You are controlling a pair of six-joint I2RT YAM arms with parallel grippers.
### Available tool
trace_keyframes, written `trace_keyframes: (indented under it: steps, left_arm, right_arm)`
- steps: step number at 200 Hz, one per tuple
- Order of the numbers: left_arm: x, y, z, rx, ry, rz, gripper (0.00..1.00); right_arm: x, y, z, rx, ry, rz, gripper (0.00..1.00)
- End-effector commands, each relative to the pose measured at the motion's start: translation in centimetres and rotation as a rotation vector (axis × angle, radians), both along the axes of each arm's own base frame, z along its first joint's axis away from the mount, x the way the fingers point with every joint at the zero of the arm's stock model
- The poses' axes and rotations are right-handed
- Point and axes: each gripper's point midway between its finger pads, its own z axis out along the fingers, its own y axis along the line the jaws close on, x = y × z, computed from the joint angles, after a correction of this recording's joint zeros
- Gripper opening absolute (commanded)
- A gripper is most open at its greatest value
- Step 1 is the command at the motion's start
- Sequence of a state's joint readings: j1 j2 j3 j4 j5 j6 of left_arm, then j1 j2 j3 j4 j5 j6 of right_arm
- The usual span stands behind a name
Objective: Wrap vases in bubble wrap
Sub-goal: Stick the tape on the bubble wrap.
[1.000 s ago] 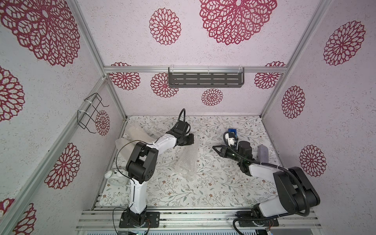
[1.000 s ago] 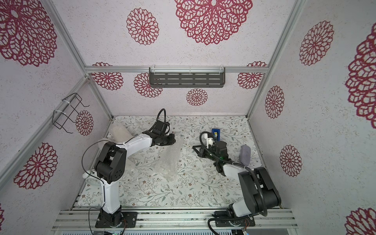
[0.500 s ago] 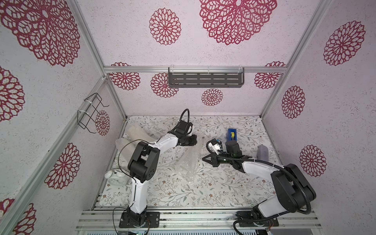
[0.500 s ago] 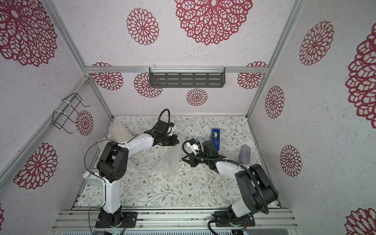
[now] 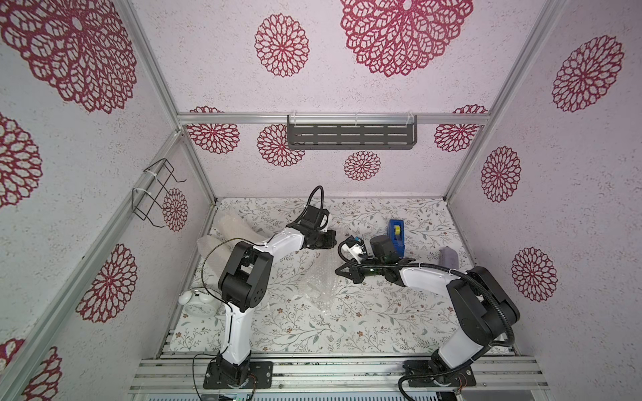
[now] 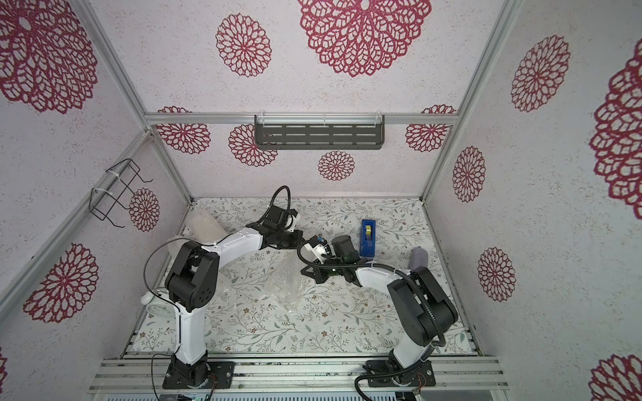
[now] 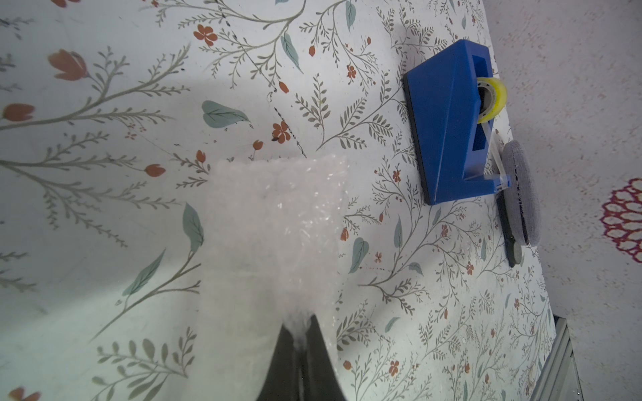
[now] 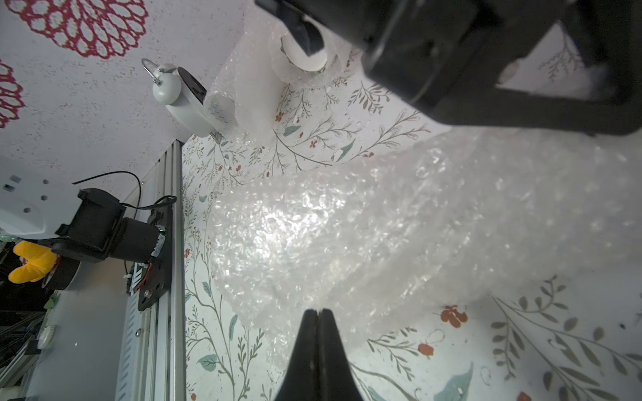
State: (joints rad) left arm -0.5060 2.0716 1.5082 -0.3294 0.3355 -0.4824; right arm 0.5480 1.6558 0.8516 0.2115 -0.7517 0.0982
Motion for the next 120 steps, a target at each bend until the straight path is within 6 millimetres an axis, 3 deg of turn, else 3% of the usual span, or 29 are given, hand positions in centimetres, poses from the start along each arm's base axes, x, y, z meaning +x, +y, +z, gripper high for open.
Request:
trace_keyframes:
  steps: [1,41,90,120]
  left_arm:
    - [-3.3,0.3,-4.1,0.077,0.138,-0.046,0.04]
    - [-3.3,0.3,-4.2,0.078,0.14,-0.044,0.04]
    - [-3.4,0.4,-4.4,0.08,0.142,-0.042,0.04]
    - [-3.3,0.3,-4.4,0.077,0.141,-0.04,0.04]
  right_arm:
    - [0.7,0.0,0.0,-0.031,-0.044,0.002,0.0]
    - [0.9,0.2,0.5,-0.033,-0.046,0.006,0.0]
    - [-0.8,0.6,6.8,0.039,-0.144,0.027,0.0]
    - [-1.4,1.8,8.0,0.056,-0.148,0.066,0.0]
